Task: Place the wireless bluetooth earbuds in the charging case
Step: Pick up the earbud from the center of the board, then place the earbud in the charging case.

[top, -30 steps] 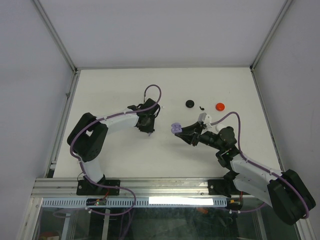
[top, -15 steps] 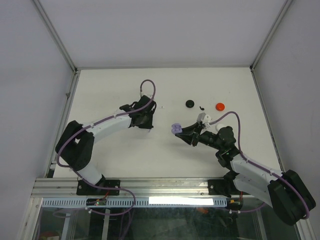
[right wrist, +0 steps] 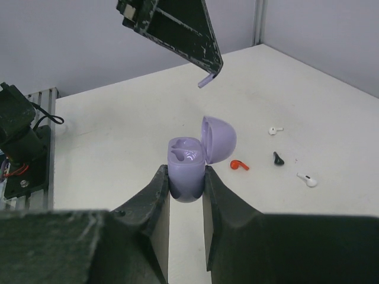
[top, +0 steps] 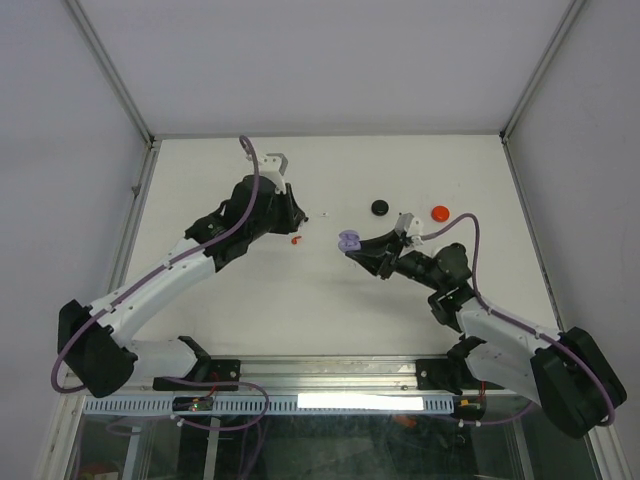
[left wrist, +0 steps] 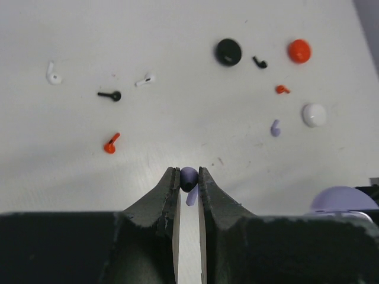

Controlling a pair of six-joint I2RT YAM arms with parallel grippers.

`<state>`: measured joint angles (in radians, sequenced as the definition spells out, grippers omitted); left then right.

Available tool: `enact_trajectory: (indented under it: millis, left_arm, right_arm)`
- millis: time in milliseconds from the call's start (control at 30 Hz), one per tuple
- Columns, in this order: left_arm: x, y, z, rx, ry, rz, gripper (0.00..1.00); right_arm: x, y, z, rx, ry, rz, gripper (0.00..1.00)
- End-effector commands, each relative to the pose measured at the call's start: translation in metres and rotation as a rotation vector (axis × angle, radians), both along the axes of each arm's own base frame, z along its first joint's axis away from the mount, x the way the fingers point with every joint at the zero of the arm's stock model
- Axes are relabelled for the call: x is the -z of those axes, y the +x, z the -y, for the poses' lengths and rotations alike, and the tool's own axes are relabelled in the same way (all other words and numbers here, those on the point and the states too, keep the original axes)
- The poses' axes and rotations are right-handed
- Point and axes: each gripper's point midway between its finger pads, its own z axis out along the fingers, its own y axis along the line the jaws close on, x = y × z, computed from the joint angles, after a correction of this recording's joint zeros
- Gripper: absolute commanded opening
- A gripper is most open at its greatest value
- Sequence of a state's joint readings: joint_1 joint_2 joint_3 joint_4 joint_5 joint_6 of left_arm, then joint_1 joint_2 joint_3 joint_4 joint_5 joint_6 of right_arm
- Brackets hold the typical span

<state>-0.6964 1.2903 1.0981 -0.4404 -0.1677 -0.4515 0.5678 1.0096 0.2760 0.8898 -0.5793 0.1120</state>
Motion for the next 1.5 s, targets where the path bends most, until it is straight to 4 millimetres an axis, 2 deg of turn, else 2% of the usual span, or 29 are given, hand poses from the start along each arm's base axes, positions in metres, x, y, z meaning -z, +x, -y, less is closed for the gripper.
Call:
enact_trajectory:
  millis: [0, 133, 300, 500, 700, 967, 1467]
  left_arm:
    - [-0.069, -0.004, 0.012, 0.086, -0.165, 0.205, 0.04]
    - [-0.099, -0.016, 0.015, 0.143, -0.256, 0.288, 0.04]
    - [-0.124, -0.029, 0.024, 0.217, -0.346, 0.370, 0.04]
    - [-0.144, -0.044, 0.034, 0.311, -0.431, 0.468, 0.04]
    - [-0.164, -0.064, 0.041, 0.415, -0.516, 0.602, 0.04]
    - [-0.171, -0.084, 0.048, 0.513, -0.581, 0.692, 0.04]
    - [-0.159, -0.086, 0.062, 0.557, -0.588, 0.683, 0.05]
  right_arm:
    - [-0.057, 0.005, -0.004, 0.002, 0.132, 0.145, 0.00]
    - [-0.072, 0.008, -0.006, 0.005, 0.180, 0.174, 0.00]
    - [-0.092, 0.010, -0.010, -0.006, 0.242, 0.217, 0.00]
    - [-0.107, 0.009, -0.015, -0.030, 0.296, 0.247, 0.00]
    - [-0.113, 0.008, -0.019, -0.038, 0.312, 0.262, 0.00]
    - [-0.113, 0.006, -0.022, -0.033, 0.324, 0.260, 0.00]
    - [-0.118, 0.002, -0.021, -0.033, 0.343, 0.264, 0.00]
